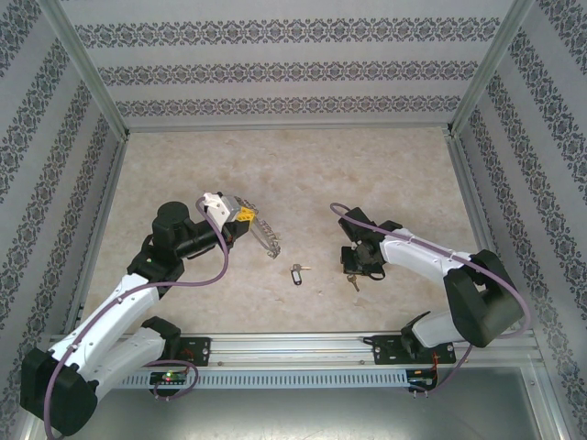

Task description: Put the keys on the keyring

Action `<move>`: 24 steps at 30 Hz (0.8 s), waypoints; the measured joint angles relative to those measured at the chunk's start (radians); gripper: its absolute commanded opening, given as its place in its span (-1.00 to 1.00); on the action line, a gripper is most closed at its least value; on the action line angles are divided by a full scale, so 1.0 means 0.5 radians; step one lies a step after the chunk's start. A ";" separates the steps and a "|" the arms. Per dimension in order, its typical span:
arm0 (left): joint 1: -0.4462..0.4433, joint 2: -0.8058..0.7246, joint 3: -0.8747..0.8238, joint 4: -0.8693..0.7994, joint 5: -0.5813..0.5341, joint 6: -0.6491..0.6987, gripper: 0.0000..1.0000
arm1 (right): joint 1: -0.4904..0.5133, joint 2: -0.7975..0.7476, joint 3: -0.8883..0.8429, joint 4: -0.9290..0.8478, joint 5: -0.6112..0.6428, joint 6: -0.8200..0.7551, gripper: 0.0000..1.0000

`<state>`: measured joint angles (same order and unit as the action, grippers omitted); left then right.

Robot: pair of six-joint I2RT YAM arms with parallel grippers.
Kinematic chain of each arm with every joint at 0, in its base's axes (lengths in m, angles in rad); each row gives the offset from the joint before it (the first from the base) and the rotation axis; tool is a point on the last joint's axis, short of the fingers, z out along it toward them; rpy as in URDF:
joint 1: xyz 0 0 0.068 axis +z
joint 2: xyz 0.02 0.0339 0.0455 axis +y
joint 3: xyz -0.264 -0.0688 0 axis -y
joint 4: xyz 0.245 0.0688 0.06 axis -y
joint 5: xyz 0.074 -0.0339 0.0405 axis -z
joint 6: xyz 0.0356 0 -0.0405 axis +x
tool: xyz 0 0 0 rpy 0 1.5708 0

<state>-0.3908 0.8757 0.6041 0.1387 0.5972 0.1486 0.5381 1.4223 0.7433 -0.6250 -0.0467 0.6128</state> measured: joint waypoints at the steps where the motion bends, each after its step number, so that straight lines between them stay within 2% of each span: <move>1: 0.000 0.000 0.000 0.000 0.000 0.000 -1.00 | 0.000 0.001 0.000 -0.005 0.000 0.000 -0.59; 6: 0.000 0.000 0.000 0.000 0.000 0.000 -1.00 | -0.012 0.001 0.002 -0.027 0.002 0.001 -0.47; 7: 0.000 0.000 0.000 0.000 0.000 0.000 -1.00 | -0.011 0.001 0.006 -0.030 0.001 0.001 -0.37; 8: 0.000 0.000 0.000 0.000 0.000 0.000 -1.00 | -0.011 0.001 0.012 -0.032 0.000 -0.001 -0.36; 10: 0.000 0.000 0.000 0.000 0.000 0.000 -1.00 | -0.011 0.007 0.037 -0.040 -0.005 0.016 -0.53; 15: 0.000 -0.001 0.000 -0.001 0.000 0.000 -1.00 | 0.002 0.010 0.060 -0.037 -0.013 0.018 -0.30; 24: 0.000 -0.001 0.000 -0.001 0.001 0.000 -1.00 | 0.043 -0.021 0.075 -0.089 0.014 0.026 -0.37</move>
<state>-0.3908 0.8753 0.6041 0.1383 0.5976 0.1486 0.5598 1.4117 0.7807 -0.6697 -0.0399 0.6258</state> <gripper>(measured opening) 0.042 0.323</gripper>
